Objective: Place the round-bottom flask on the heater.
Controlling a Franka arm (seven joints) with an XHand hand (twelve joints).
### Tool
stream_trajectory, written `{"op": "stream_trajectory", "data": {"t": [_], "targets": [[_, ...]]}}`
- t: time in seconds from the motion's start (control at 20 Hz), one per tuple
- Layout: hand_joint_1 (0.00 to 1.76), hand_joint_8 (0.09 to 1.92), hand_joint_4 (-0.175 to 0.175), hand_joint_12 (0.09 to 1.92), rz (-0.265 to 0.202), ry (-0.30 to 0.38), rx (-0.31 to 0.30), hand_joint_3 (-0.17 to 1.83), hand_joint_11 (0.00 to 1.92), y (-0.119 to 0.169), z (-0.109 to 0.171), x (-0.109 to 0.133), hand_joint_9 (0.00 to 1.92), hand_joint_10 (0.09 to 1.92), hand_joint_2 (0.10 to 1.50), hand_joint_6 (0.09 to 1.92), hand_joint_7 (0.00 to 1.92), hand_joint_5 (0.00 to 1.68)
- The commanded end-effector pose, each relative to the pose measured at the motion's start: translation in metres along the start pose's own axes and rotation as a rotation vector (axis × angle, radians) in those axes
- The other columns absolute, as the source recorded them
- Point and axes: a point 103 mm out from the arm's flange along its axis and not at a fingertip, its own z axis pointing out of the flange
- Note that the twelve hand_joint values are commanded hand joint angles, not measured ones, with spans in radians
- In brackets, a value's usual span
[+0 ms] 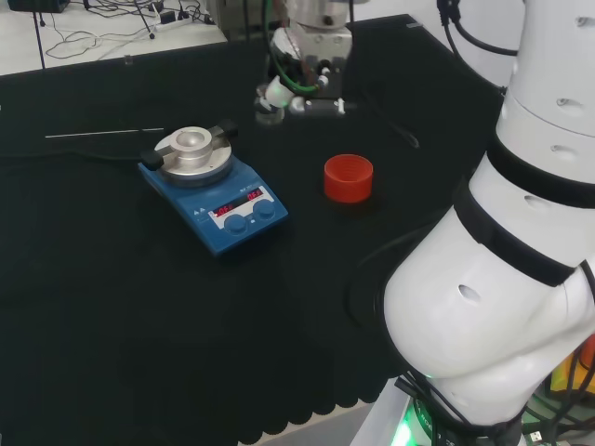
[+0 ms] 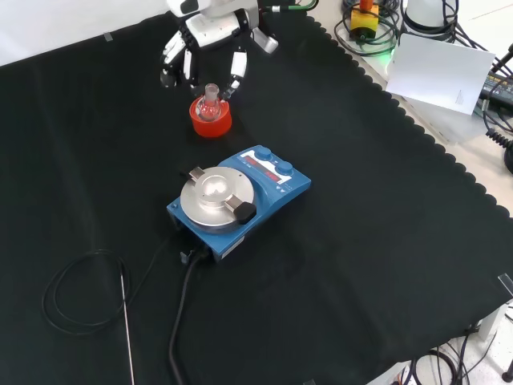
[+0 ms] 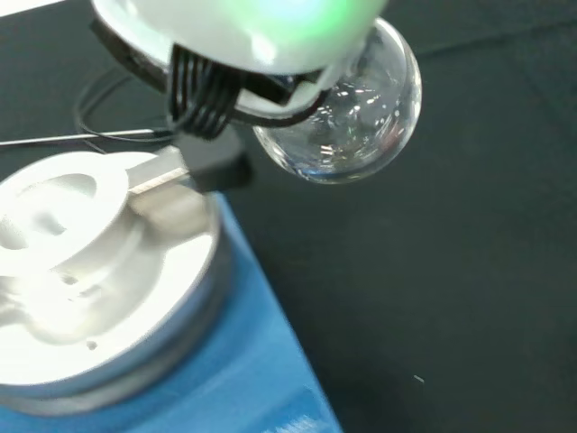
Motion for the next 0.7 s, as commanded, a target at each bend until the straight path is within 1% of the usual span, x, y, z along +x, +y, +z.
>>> {"op": "stream_trajectory", "data": {"t": [0.05,0.2,0.4,0.55,0.6,0.7], "targets": [[1.17,0.65,-0.009,1.29,-0.110,-0.030,0.045,0.81,0.48,0.022,-0.003,0.087,0.68,0.57,0.58,0.74,0.39,1.28],[1.17,0.65,-0.010,1.29,-0.125,-0.035,0.053,0.81,0.48,0.030,0.001,0.103,0.67,0.57,0.58,0.74,0.39,1.28],[1.17,0.65,-0.011,1.29,-0.137,-0.047,0.070,0.81,0.48,0.040,0.009,0.116,0.67,0.57,0.58,0.74,0.38,1.28],[1.17,0.65,-0.012,1.29,-0.141,-0.053,0.083,0.81,0.48,0.044,0.016,0.121,0.67,0.57,0.58,0.74,0.38,1.28],[1.17,0.65,-0.012,1.29,-0.150,-0.048,0.086,0.81,0.48,0.046,0.018,0.122,0.67,0.57,0.58,0.74,0.38,1.28],[1.17,0.65,-0.013,1.29,-0.149,-0.048,0.092,0.81,0.48,0.048,0.022,0.122,0.67,0.57,0.58,0.74,0.38,1.28]]}}
